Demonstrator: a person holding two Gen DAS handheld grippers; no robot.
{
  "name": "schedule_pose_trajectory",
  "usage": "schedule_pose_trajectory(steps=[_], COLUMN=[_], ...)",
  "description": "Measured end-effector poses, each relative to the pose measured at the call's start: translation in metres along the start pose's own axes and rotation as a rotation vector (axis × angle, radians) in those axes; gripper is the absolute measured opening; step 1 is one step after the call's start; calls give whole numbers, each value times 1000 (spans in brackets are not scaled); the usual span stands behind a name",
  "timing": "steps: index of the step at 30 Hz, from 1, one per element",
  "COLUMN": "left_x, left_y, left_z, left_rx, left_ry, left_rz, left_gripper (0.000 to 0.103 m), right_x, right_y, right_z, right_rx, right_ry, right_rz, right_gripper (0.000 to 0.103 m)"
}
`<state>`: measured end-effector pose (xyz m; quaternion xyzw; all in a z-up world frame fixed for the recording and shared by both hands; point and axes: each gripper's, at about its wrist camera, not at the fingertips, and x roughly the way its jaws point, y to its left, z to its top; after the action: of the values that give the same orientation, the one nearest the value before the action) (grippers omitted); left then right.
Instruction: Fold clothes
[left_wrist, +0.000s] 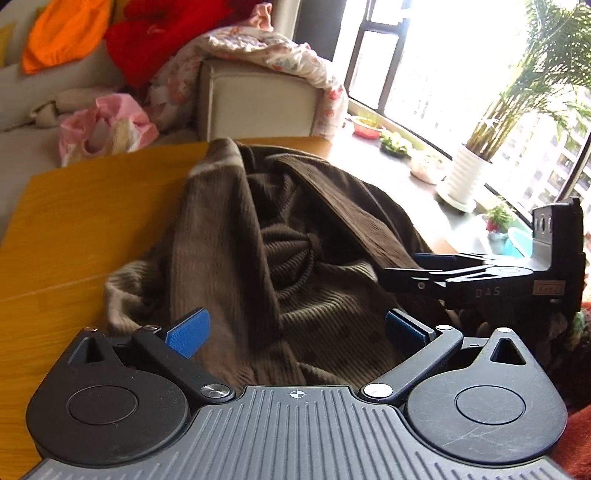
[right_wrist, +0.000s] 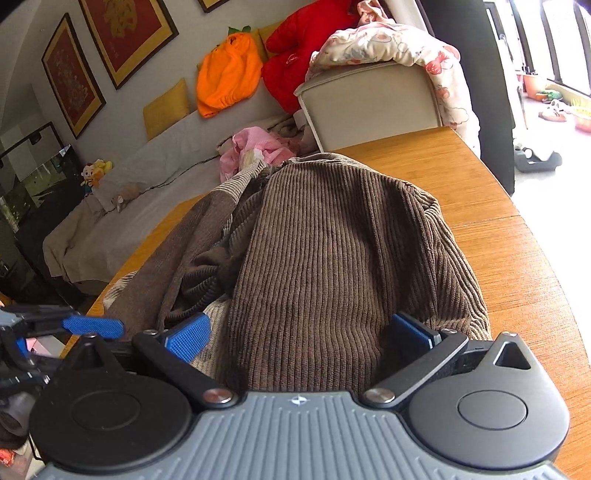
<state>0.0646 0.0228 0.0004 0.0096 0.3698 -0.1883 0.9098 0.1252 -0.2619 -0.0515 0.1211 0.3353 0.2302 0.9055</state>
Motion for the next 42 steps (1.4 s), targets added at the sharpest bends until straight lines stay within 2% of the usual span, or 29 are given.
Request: schedule_pose_trajectory(steps=[5, 7, 8, 9, 11, 13, 15, 16, 17, 18, 21, 25, 26, 27, 30, 33, 34, 36, 38, 41, 42], left_x=[18, 22, 23, 24, 22, 24, 27, 29, 30, 30, 23, 13, 11, 12, 25, 28, 27, 26, 24, 22, 22], left_y=[-4, 1, 6, 10, 16, 14, 10, 9, 9, 9, 15, 58, 71, 91, 132, 149, 154, 164, 174, 188, 193], left_z=[-9, -13, -14, -16, -18, -20, -20, -19, -16, -11, 14, 61, 73, 82, 98, 92, 90, 84, 78, 70, 67], left_rx=[116, 111, 94, 70, 16, 22, 44, 54, 62, 69, 116, 88, 68, 18, -86, -138, -157, -197, -236, -294, -314], left_ry=[53, 74, 83, 93, 96, 71, 45, 31, 19, 4, -80, -216, -242, -248, -232, -215, -214, -210, -207, -201, -199], left_rz=[199, 221, 217, 208, 169, 174, 190, 188, 184, 180, 231, 425, 460, 464, 440, 395, 380, 350, 319, 273, 258], left_gripper=[101, 99, 92, 76, 61, 54, 32, 27, 13, 13, 12, 11, 11, 11, 12, 14, 14, 15, 15, 16, 20], right_x=[1, 0, -1, -1, -1, -1, -1, -1, -1, -1, -1, -1, -1, -2, -7, -3, 3, 16, 30, 44, 48], right_y=[-3, -4, -4, -4, -4, -4, -3, -2, -1, 0, -1, 2, 5, 7, 19, 39, 44, 49, 51, 58, 60], right_z=[0, 0, 0, 0, -1, -1, -2, -2, -2, -2, -1, -1, 1, 3, 12, 26, 30, 36, 40, 47, 49], right_rx=[21, 26, 29, 32, 34, 36, 31, 26, 21, 18, 10, -39, -64, -92, -205, -419, -474, -525, -549, -599, -615], right_ry=[-12, -16, -18, -21, -24, -28, -28, -26, -24, -20, -6, 17, 26, 35, 19, -19, -13, 40, 102, 149, 162], right_rz=[-1, 4, 7, 9, 10, 9, 4, -1, -3, -4, 4, 9, 3, -4, -37, -141, -162, -150, -122, -90, -81], right_gripper=[103, 103, 103, 103, 103, 103, 103, 103, 103, 103, 103, 103, 103, 103, 103, 103, 103, 101, 90, 75, 66])
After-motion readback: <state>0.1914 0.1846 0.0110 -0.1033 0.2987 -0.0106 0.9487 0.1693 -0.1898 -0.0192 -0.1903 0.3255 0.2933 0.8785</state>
